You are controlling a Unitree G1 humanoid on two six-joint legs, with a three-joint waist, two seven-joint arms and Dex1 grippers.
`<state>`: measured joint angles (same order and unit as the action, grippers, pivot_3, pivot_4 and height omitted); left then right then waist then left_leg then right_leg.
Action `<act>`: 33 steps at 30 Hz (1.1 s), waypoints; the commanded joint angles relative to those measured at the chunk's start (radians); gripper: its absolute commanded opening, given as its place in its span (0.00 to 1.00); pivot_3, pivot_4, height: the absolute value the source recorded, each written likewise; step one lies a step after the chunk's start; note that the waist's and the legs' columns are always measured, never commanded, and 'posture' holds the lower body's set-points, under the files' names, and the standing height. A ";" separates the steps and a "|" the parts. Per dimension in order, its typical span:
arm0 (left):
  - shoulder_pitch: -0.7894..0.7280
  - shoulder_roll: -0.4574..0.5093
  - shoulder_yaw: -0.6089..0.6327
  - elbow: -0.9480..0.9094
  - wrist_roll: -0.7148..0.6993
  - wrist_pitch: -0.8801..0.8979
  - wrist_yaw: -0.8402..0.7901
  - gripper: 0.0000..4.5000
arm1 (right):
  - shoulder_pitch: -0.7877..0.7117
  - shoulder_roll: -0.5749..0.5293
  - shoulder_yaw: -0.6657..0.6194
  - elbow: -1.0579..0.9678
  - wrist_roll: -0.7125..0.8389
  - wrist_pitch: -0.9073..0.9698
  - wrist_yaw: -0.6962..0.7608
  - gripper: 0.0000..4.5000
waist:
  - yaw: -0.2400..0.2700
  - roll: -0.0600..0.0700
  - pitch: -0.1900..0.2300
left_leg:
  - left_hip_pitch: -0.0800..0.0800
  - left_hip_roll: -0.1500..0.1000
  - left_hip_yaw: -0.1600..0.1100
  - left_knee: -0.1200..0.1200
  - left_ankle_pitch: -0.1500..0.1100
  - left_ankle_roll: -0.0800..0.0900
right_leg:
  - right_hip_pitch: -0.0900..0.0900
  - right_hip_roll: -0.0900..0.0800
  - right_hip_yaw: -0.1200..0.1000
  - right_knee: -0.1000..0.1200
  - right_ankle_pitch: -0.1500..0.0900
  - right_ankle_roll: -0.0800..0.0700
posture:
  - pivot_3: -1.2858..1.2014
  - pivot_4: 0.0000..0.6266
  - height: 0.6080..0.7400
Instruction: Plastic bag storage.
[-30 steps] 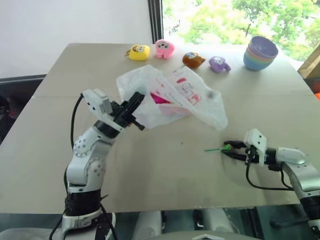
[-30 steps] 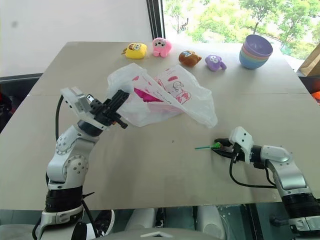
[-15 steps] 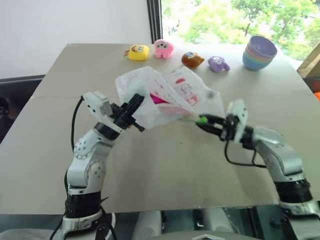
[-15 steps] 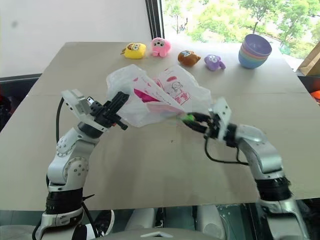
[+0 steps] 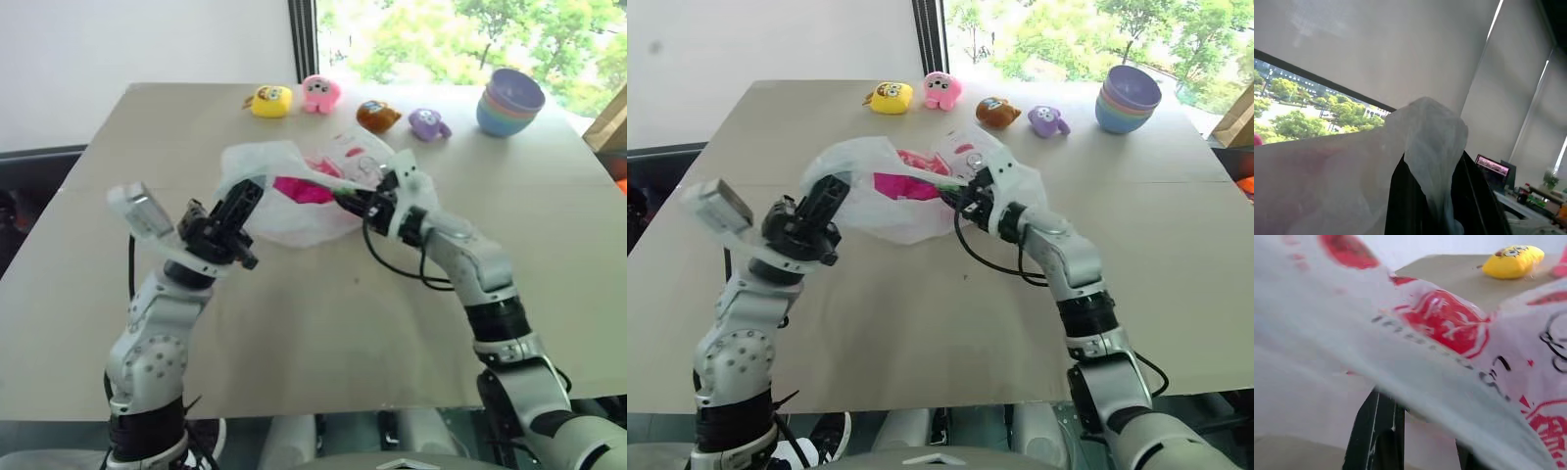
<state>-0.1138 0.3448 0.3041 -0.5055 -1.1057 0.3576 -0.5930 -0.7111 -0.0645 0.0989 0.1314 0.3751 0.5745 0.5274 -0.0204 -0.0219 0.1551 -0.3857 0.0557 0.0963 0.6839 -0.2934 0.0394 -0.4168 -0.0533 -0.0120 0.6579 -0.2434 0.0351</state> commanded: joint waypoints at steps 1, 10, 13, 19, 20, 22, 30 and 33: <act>0.013 0.016 0.014 -0.051 -0.054 0.015 0.002 0.00 | -0.102 0.047 -0.003 0.104 -0.064 -0.111 -0.062 0.17 | 0.000 0.000 0.000 | 0.000 0.000 0.000 0.000 0.000 0.000 | 0.000 0.000 0.000 0.001 0.000 0.000 | 0.52 0.24 1.00; -0.049 -0.004 0.042 0.035 0.034 -0.050 0.069 0.00 | -0.232 0.114 0.023 0.321 -0.205 -0.310 -0.136 0.81 | 0.004 0.000 0.000 | -0.002 -0.002 0.000 0.000 0.000 0.000 | 0.000 0.001 -0.001 -0.002 0.000 0.000 | 0.52 0.24 1.00; -0.071 -0.009 0.061 0.072 0.081 -0.080 0.107 0.00 | -0.158 0.054 0.044 0.205 -0.183 -0.272 -0.029 0.98 | 0.006 0.000 0.000 | -0.002 -0.001 -0.001 0.000 0.000 0.000 | 0.000 0.000 -0.002 -0.002 0.000 0.000 | 0.52 0.24 1.00; -0.073 -0.015 0.053 0.090 0.111 -0.088 0.106 0.00 | 0.091 -0.154 0.086 -0.217 -0.039 -0.215 0.274 0.98 | 0.009 0.001 0.000 | -0.011 -0.001 -0.008 0.000 0.000 0.000 | -0.003 -0.002 -0.008 -0.008 0.000 0.000 | 0.52 0.24 1.00; -0.076 -0.015 0.052 0.094 0.113 -0.087 0.106 0.00 | 0.123 -0.178 0.083 -0.264 -0.029 -0.230 0.292 0.98 | 0.007 0.001 0.000 | -0.012 0.000 -0.009 0.000 0.000 0.000 | -0.003 -0.001 -0.009 -0.009 0.000 0.000 | 0.52 0.24 1.00; -0.093 -0.011 0.053 0.111 0.117 -0.082 0.107 0.00 | 0.181 -0.195 0.040 -0.346 0.002 -0.250 0.278 0.98 | 0.005 0.001 0.000 | -0.012 0.000 -0.009 -0.001 0.000 0.000 | -0.003 -0.001 -0.010 -0.009 0.000 0.000 | 0.52 0.24 1.00; -0.141 0.015 0.054 0.170 0.121 -0.057 0.083 0.00 | 0.364 -0.247 -0.099 -0.434 -0.154 -0.412 0.062 0.98 | 0.010 0.000 0.000 | -0.011 -0.002 -0.010 0.001 0.001 -0.001 | -0.003 0.000 -0.010 -0.006 0.000 0.000 | 0.52 0.24 1.00; -0.137 0.019 0.057 0.170 0.118 -0.050 0.080 0.00 | 0.443 -0.307 -0.117 -0.451 -0.173 -0.388 0.058 0.98 | 0.015 0.000 0.000 | -0.011 -0.002 -0.010 0.001 0.001 -0.001 | -0.003 -0.001 -0.011 -0.007 0.000 0.000 | 0.52 0.24 1.00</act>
<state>-0.2423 0.3536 0.3500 -0.3135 -0.9821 0.3078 -0.5007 -0.2876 -0.3505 0.0027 -0.2765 0.2111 0.1901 0.5902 -0.0058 -0.0215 0.1554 -0.3971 0.0532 0.0863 0.6849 -0.2927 0.0379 -0.4193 -0.0542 -0.0226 0.6508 -0.2433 0.0353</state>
